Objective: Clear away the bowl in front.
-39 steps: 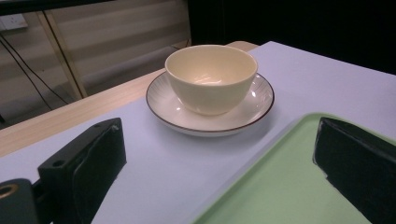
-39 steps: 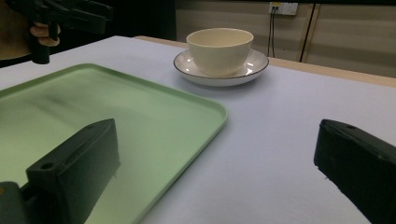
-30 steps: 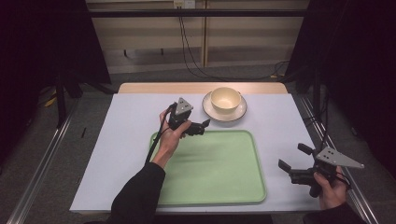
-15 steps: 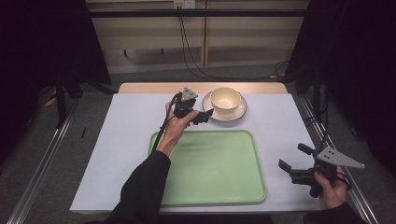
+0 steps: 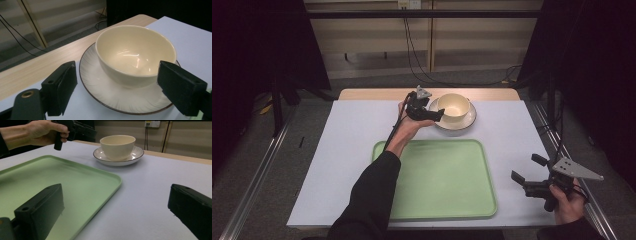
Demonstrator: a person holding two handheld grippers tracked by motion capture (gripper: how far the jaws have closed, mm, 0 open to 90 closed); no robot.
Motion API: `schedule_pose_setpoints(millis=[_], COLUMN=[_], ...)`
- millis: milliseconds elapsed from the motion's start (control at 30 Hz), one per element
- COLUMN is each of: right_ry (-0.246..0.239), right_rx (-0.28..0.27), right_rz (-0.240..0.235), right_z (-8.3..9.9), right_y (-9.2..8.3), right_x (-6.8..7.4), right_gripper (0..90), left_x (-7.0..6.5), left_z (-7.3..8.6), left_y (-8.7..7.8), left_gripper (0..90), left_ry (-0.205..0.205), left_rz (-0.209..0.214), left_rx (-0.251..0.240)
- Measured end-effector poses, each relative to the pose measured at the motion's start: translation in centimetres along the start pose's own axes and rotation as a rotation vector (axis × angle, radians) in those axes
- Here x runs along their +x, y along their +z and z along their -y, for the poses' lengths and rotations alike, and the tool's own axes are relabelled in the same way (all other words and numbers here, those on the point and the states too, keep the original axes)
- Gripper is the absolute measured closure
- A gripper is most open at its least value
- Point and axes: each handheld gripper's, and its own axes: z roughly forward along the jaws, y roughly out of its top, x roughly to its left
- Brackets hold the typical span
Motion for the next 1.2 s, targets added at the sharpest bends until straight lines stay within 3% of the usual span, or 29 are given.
schedule_pose_setpoints(millis=[100, 300, 433, 600, 667, 700, 767, 867, 967, 1133, 1200], right_ry=[0.0, -0.003, -0.008, 0.002, 0.0, 0.003, -0.002, -0.005, -0.009, -0.003, -0.005], right_rx=[0.002, 0.003, -0.002, 0.001, 0.001, 0.001, -0.005, 0.004, 0.001, -0.002, -0.001], right_rz=[-0.003, -0.002, -0.011, -0.014, -0.021, -0.019, -0.017, -0.02, -0.026, -0.022, -0.021], right_z=[0.0, 0.0, 0.1, 0.0, 0.1, 0.1, 0.1, 0.1, 0.1, 0.0, 0.0], right_y=[0.0, 0.1, 0.1, 0.0, 0.0, 0.0, -0.1, 0.1, 0.1, 0.0, 0.0], right_x=[0.1, 0.0, 0.0, 0.0, 0.0, 0.0, 0.0, 0.0, 0.0, 0.0, 0.0], right_gripper=[0.0, 0.0, 0.0, 0.0, 0.0, 0.0, 0.0, 0.0, 0.0, 0.0, 0.0], left_x=[0.1, 0.4, 0.4, 0.0, -0.2, -0.1, -0.1, 0.0, -0.4, -1.1, -0.9], left_z=[-0.1, -1.1, -1.5, -1.4, -1.5, -1.5, -1.6, -1.6, -1.8, -1.9, -1.7], left_y=[0.7, 1.7, 2.7, 4.0, 4.4, 4.6, 4.8, 5.1, 5.4, 6.0, 6.1], left_gripper=[17.4, 20.6, 23.6, 29.5, 32.4, 33.8, 37.2, 38.7, 38.1, 45.7, 46.1], left_ry=[-0.012, -0.093, -0.092, -0.085, -0.093, -0.117, -0.109, -0.141, -0.117, -0.112, -0.145], left_rz=[-0.012, -0.013, -0.045, -0.055, -0.085, -0.068, -0.078, -0.065, -0.064, -0.078, -0.055], left_rx=[0.006, 0.026, 0.065, 0.151, 0.181, 0.171, 0.205, 0.217, 0.25, 0.314, 0.327])
